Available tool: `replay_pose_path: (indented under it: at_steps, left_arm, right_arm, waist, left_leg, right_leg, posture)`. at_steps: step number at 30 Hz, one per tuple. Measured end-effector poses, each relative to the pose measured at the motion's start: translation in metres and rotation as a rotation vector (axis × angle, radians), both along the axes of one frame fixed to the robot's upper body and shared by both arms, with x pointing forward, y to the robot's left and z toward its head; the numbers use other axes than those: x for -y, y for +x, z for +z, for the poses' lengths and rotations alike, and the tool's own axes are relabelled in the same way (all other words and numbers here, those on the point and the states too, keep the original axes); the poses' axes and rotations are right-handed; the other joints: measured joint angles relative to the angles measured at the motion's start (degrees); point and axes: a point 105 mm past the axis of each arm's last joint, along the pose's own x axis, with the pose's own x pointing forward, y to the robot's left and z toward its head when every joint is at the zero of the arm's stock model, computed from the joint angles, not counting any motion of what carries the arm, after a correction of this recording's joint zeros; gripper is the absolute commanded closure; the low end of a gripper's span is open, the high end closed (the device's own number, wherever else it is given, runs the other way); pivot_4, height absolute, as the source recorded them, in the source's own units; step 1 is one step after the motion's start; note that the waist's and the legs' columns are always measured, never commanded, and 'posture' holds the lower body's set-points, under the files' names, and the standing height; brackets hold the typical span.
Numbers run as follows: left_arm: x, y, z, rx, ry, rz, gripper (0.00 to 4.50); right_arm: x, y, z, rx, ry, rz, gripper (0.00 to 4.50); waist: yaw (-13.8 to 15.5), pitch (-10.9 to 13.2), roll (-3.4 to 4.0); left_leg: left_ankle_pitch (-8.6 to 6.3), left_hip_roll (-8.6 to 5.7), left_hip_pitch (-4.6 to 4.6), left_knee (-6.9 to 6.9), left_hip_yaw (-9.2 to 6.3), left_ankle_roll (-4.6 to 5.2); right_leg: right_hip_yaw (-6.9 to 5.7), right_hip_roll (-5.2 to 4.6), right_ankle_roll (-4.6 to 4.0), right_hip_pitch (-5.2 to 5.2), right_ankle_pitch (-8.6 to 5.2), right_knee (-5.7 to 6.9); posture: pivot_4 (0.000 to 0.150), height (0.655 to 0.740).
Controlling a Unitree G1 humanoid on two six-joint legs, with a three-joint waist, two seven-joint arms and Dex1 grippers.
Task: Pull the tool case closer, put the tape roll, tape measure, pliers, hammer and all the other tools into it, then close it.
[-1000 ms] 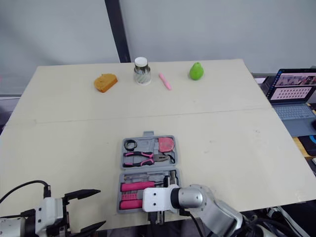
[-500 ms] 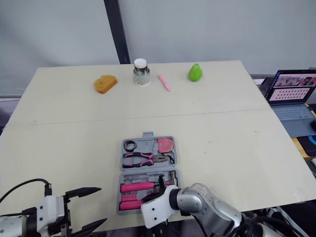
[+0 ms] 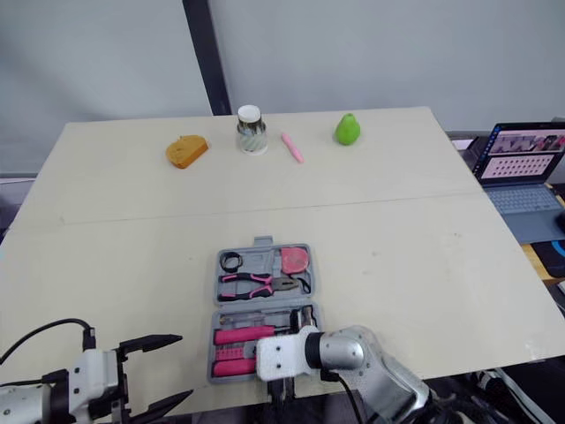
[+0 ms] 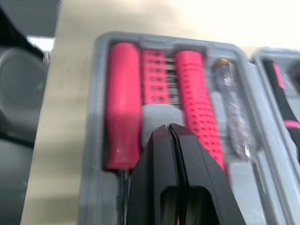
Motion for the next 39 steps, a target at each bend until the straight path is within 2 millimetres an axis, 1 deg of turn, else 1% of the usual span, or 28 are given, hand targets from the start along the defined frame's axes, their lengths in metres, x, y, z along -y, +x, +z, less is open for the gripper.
replay_pose_path:
  at_steps: [3,7,9,28,39]
  left_arm:
    - [0.001,0.001,0.000,0.002,-0.001,-0.003,0.00]
    - [0.001,0.001,0.000,0.003,-0.001,-0.002,0.00]
    - [0.001,0.001,0.000,0.003,-0.001,-0.002,0.00]
    - [0.002,0.000,-0.002,-0.008,0.003,-0.006,0.00]
    - [0.002,0.000,-0.002,-0.006,0.003,-0.002,0.00]
  right_arm:
    - [0.001,-0.006,0.000,-0.057,0.009,0.004,4.45]
    - [0.007,-0.019,-0.010,-0.157,-0.019,0.003,4.45]
    - [0.008,-0.021,-0.010,-0.175,-0.025,0.006,4.45]
    - [0.006,-0.023,-0.012,-0.214,-0.038,-0.027,4.45]
    - [0.002,-0.027,-0.015,-0.304,-0.053,-0.069,4.45]
  waist:
    - [-0.01,0.00,0.00]
    - [-0.01,0.01,0.01]
    - [-0.01,0.02,0.03]
    - [-0.02,0.03,0.04]
    - [-0.07,0.02,0.04]
  left_leg:
    - [-0.04,0.03,0.00,0.00,0.00,-0.04]
    - [-0.05,0.03,0.00,0.00,0.01,-0.03]
    - [-0.05,0.03,0.02,0.00,0.00,-0.03]
    - [-0.07,0.06,0.02,0.00,0.00,-0.06]
    - [-0.08,0.10,0.06,0.00,-0.01,-0.09]
  right_leg:
    - [-0.01,0.05,-0.03,0.00,-0.02,0.00]
    - [0.00,0.05,-0.03,-0.01,-0.02,-0.01]
    - [0.01,0.05,-0.04,-0.01,-0.02,0.00]
    - [0.01,0.07,-0.09,-0.02,-0.05,-0.01]
    - [0.00,0.10,-0.15,-0.02,-0.08,-0.01]
  posture:
    - [0.150,0.7400]
    - [0.150,0.7400]
    - [0.150,0.7400]
    - [0.150,0.7400]
    - [0.150,0.7400]
